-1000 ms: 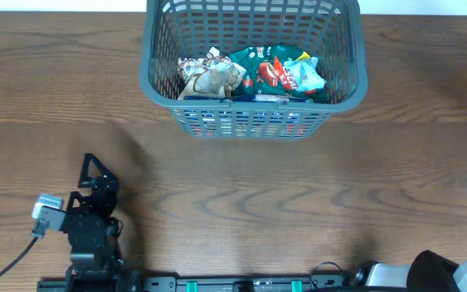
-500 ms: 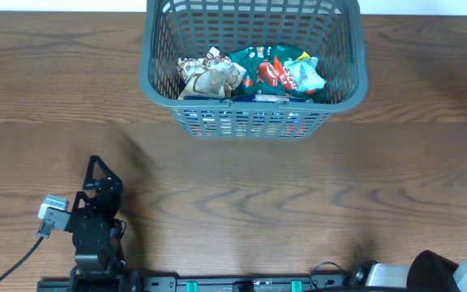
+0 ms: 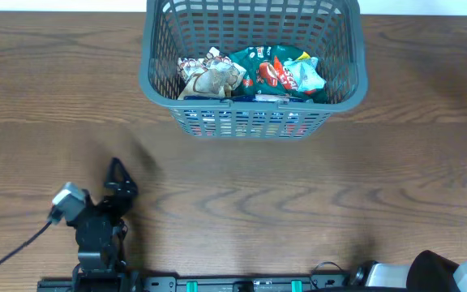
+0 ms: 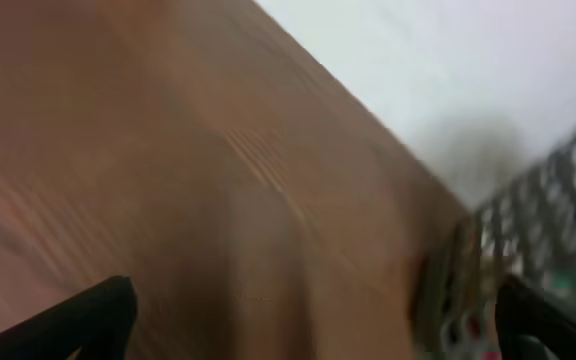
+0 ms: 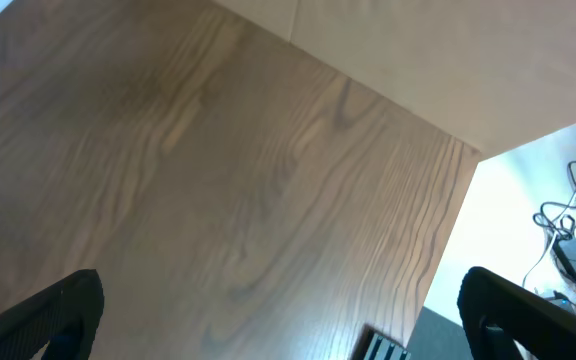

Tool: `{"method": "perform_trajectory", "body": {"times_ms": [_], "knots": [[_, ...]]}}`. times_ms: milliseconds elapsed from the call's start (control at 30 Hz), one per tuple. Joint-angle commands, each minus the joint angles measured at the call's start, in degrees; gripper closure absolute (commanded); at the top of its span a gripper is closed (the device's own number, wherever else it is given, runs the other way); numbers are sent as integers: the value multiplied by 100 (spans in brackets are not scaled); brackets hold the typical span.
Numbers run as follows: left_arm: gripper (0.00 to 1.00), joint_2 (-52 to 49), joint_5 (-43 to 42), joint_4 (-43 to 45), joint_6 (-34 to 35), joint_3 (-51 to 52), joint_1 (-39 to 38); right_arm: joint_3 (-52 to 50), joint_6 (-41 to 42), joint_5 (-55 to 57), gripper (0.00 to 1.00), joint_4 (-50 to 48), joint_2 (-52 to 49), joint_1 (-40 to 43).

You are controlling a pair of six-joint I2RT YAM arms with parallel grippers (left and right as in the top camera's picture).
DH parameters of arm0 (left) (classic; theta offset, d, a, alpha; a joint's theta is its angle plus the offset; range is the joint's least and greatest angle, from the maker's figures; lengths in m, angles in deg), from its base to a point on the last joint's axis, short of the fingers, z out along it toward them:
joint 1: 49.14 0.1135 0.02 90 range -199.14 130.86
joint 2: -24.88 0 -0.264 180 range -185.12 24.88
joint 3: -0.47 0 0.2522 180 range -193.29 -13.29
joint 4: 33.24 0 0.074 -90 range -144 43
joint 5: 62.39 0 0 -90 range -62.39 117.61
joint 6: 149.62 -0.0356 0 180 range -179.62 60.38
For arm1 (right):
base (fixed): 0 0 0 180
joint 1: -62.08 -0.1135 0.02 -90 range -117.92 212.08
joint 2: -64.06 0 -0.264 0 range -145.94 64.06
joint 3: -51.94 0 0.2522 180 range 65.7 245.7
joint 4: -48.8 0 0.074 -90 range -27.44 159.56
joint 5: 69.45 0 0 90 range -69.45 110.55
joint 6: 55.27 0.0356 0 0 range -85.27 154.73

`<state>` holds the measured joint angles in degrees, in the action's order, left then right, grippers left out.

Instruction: Pack container

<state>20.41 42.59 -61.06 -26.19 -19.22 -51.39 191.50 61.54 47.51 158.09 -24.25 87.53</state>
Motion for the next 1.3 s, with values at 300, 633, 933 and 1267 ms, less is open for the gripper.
{"method": "perform_trajectory", "body": {"times_ms": [300, 633, 933, 1267], "knots": [[1, 431, -581, -44, -3152, 11, 31, 2, 98, 61, 1, 9, 57, 39], [1, 435, -868, -352, -3897, 15, 31, 2, 98, 61, 1, 7, 57, 39], [1, 435, -944, -162, -4207, 107, 31, 2, 98, 59, 1, 9, 57, 39], [1, 435, -1001, -160, -4369, 107, 31, 2, 98, 61, 1, 9, 57, 39]]}}
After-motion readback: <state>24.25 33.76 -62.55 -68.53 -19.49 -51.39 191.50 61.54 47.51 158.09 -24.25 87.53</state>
